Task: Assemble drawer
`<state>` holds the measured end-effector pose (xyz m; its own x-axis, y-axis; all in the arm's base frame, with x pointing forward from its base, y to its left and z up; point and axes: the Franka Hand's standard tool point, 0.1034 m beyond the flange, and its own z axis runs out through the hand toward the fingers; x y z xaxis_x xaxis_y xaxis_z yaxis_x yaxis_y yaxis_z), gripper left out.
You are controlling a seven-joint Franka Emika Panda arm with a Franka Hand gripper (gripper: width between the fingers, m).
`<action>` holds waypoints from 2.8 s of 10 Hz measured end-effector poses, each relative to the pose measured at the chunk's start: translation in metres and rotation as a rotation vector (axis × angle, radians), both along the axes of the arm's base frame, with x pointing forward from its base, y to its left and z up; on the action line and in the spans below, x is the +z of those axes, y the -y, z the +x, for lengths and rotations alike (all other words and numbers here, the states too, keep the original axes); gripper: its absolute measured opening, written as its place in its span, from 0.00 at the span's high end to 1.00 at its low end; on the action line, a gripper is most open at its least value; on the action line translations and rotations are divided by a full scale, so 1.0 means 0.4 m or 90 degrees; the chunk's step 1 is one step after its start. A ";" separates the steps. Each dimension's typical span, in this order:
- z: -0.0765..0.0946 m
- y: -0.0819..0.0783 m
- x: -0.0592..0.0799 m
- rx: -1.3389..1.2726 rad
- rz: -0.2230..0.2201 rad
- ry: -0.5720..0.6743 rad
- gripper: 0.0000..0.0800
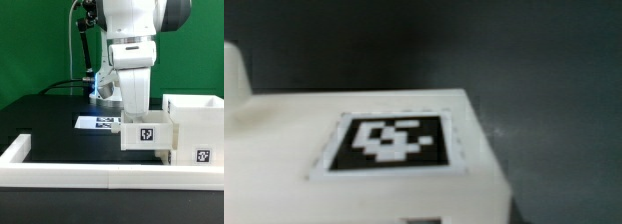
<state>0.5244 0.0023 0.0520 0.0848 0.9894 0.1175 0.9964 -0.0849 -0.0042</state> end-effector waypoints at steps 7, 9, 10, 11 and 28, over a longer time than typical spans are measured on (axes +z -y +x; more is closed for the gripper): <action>0.013 -0.003 0.003 0.031 -0.011 -0.003 0.94; 0.028 -0.023 -0.001 0.050 -0.014 -0.007 0.94; 0.028 -0.021 -0.001 0.048 -0.013 -0.007 0.94; 0.028 -0.021 -0.002 0.048 -0.013 -0.007 0.94; 0.032 -0.049 0.003 -0.006 -0.013 -0.004 0.68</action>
Offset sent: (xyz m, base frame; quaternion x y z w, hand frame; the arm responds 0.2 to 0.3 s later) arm 0.0144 0.0103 0.0078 0.0069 -0.0175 -0.0839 0.9963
